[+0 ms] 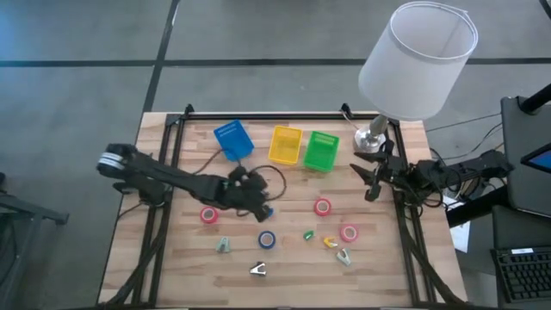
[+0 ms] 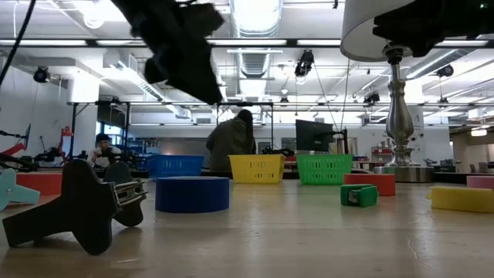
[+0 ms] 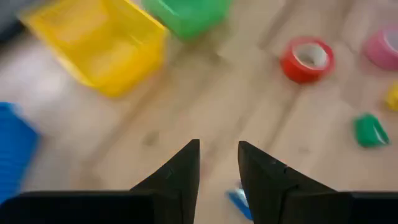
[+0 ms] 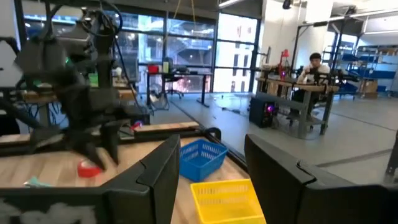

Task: Pick and place Stapler, Stapler remover, tape
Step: Put the blue stapler into the blue bin

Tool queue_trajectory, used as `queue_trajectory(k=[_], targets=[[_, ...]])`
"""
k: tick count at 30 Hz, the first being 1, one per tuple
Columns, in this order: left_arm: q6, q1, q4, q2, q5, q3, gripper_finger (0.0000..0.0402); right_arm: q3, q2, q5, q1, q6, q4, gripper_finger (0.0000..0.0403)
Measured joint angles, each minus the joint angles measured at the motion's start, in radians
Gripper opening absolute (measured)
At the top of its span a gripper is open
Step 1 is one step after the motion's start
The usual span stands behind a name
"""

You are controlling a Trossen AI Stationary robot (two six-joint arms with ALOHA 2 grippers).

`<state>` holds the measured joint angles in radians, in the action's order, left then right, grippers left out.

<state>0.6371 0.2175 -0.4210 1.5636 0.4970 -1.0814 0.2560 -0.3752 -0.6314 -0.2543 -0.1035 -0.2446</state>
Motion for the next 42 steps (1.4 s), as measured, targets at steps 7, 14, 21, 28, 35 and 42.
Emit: queue_trajectory(k=[7,14,21,28,35,42], targets=[[0.003,-0.001,-0.026,0.157,-0.169,-0.094,0.0113,0.023,0.002,0.000,0.000,-0.030,0.011,0.0176],[0.041,0.000,-0.038,0.251,-0.240,-0.094,0.0122,0.079,0.000,-0.029,0.000,-0.102,0.007,0.0177],[0.071,-0.002,-0.049,0.265,-0.246,-0.093,0.0191,0.099,-0.001,-0.034,0.000,-0.183,0.009,0.0176],[0.124,0.000,-0.051,0.287,-0.238,-0.092,0.0231,0.115,0.000,-0.034,0.000,-0.265,0.007,0.0171],[0.132,-0.001,-0.051,0.310,-0.182,-0.088,0.0223,0.124,-0.001,-0.034,0.000,-0.293,0.005,0.0171],[0.153,0.000,-0.049,0.311,-0.181,-0.074,0.0182,0.129,0.000,-0.034,0.000,-0.344,0.001,0.0171]])
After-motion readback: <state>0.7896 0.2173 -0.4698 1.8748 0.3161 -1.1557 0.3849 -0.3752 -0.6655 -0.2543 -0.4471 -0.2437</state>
